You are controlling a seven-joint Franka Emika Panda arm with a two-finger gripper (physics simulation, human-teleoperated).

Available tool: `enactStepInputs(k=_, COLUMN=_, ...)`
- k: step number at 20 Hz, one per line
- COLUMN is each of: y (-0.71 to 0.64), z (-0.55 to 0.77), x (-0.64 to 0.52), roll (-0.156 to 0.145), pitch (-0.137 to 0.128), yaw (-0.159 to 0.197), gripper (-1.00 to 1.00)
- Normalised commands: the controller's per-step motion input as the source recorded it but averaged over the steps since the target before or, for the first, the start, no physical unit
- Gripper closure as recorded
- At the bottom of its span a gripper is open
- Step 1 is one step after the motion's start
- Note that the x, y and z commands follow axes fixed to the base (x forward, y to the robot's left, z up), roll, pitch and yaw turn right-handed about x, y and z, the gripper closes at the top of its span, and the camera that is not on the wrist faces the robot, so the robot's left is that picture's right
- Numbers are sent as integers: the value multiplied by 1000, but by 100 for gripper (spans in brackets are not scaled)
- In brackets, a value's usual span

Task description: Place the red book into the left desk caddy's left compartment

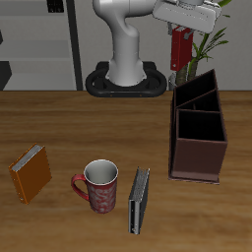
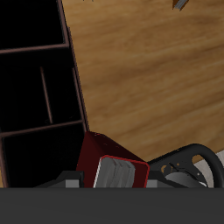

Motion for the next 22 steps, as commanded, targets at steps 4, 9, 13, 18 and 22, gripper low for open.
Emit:
enactStepInputs(k=4, y=340, z=-14, x=-120, roll=16, pitch=-35, yaw=44, gripper=100)
enactStepInputs(k=9, y=235, z=42, x=-56, roll=5, pitch=-19, yaw=25, gripper=100)
enactStepInputs(k=13, y=152, z=102, x=61, roll=2, pitch=-21, yaw=9, gripper=100)
enactStepInputs(k=18, y=174, z=10, x=110, roll=22, pitch=-2, yaw=19, gripper=100)
enactStepInputs(k=22, y=91, z=-7, x=59, roll=-8, pitch=-4, yaw=-13, gripper=100)
